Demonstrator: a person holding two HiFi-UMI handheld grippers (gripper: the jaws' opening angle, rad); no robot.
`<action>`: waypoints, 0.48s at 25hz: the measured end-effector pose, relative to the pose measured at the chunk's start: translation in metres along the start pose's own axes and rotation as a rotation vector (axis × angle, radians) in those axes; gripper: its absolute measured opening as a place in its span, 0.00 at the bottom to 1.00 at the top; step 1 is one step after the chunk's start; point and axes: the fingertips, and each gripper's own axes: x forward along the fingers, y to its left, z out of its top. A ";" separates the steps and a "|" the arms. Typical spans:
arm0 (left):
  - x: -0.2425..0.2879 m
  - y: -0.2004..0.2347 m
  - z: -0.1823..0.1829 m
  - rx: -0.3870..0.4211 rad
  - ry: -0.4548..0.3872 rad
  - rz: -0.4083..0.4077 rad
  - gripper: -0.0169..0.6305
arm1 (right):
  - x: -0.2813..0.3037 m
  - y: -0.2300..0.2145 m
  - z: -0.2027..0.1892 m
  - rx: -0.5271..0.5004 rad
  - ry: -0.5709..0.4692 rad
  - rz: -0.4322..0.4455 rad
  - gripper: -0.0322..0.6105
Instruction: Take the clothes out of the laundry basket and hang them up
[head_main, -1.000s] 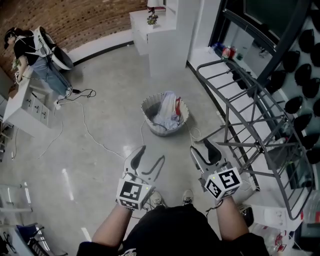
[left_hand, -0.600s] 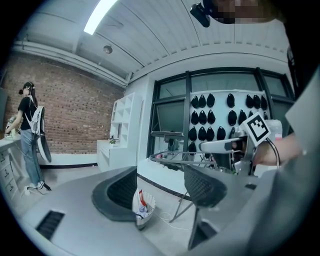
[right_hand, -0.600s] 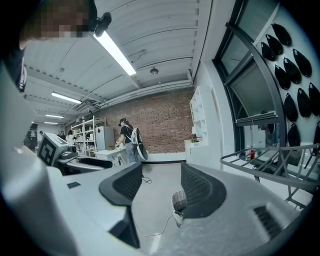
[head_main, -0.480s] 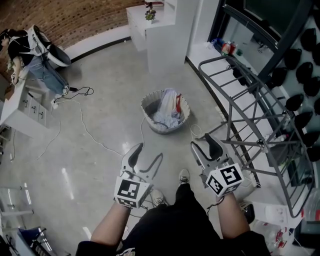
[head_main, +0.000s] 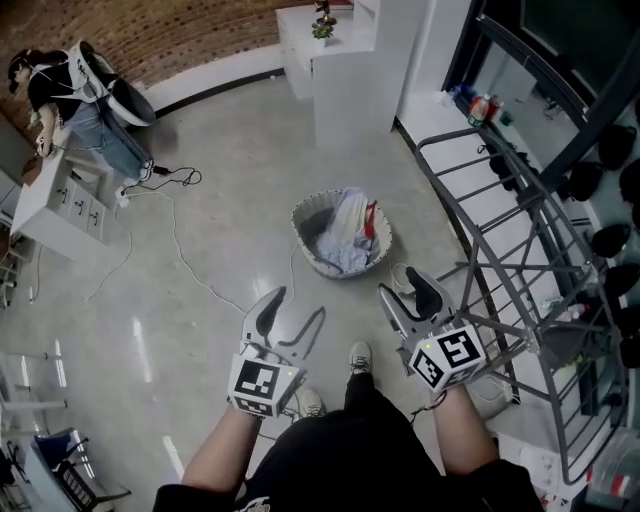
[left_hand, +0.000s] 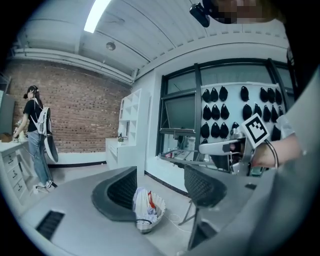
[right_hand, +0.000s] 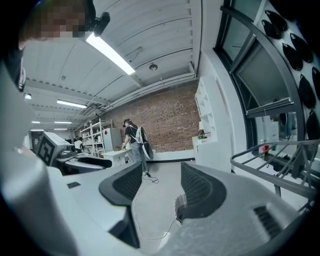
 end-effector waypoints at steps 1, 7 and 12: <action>0.009 0.001 0.002 -0.002 0.002 0.013 0.45 | 0.007 -0.008 0.000 0.004 0.004 0.014 0.44; 0.061 0.005 0.013 -0.012 0.015 0.085 0.45 | 0.050 -0.054 0.008 0.017 0.020 0.102 0.44; 0.094 0.010 0.023 -0.015 0.011 0.146 0.45 | 0.073 -0.081 0.012 0.020 0.034 0.166 0.44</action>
